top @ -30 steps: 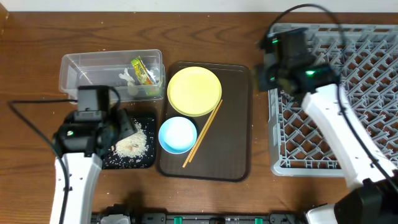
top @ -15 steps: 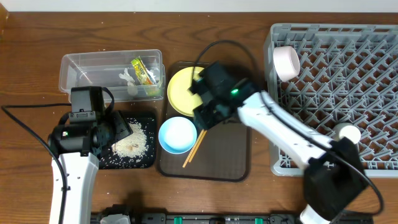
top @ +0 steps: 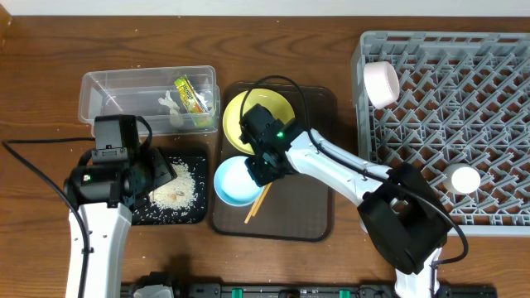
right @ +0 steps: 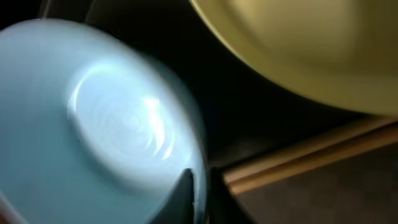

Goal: Sort waste into correct bins and load items into the dishwasher rack
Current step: 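Grasp the light-blue bowl rim with the right gripper and lift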

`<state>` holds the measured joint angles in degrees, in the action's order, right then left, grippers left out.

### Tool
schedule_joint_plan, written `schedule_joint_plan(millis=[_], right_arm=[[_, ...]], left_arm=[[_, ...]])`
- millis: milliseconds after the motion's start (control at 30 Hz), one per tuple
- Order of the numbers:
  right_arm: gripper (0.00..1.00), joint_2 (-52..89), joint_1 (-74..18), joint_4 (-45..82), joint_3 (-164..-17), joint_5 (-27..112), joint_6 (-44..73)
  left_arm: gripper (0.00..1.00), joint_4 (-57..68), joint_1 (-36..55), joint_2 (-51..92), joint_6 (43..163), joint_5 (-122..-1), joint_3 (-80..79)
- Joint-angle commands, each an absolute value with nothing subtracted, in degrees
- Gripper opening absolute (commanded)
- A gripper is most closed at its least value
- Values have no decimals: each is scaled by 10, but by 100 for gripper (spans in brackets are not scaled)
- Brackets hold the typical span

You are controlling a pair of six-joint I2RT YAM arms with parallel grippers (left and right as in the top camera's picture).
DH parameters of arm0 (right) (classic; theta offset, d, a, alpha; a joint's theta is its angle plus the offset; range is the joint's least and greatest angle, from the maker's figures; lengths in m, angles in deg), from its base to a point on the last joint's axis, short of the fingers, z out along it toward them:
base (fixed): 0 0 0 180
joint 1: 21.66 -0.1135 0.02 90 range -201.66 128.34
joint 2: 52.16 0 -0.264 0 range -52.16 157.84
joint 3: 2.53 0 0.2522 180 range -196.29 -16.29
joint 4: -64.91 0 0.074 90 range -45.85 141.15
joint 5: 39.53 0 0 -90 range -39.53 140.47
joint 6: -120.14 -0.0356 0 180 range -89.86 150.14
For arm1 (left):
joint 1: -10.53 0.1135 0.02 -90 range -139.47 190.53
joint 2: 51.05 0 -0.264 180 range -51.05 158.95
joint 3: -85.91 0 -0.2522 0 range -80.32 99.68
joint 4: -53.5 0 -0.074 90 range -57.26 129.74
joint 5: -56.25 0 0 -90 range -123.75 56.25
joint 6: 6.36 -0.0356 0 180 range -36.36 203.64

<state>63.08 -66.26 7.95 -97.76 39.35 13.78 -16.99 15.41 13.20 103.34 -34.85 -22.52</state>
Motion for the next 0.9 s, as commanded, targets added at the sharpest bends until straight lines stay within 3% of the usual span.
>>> schedule_joint_plan(millis=[0,367,600,867], right_arm=[[1,626,-663,79,-979,399,128],[1,481,-571,67,-979,473,155],[1,362,-455,63,-979,638,178],[1,339,-341,127,-979,857,242]], left_arm=[[66,-173,158,134,1041,-344,-221],[66,-172,158,134,1041,-344,-221],[66,-172,158,134,1041,-344,-221],[66,-172,158,134,1041,-346,-221]])
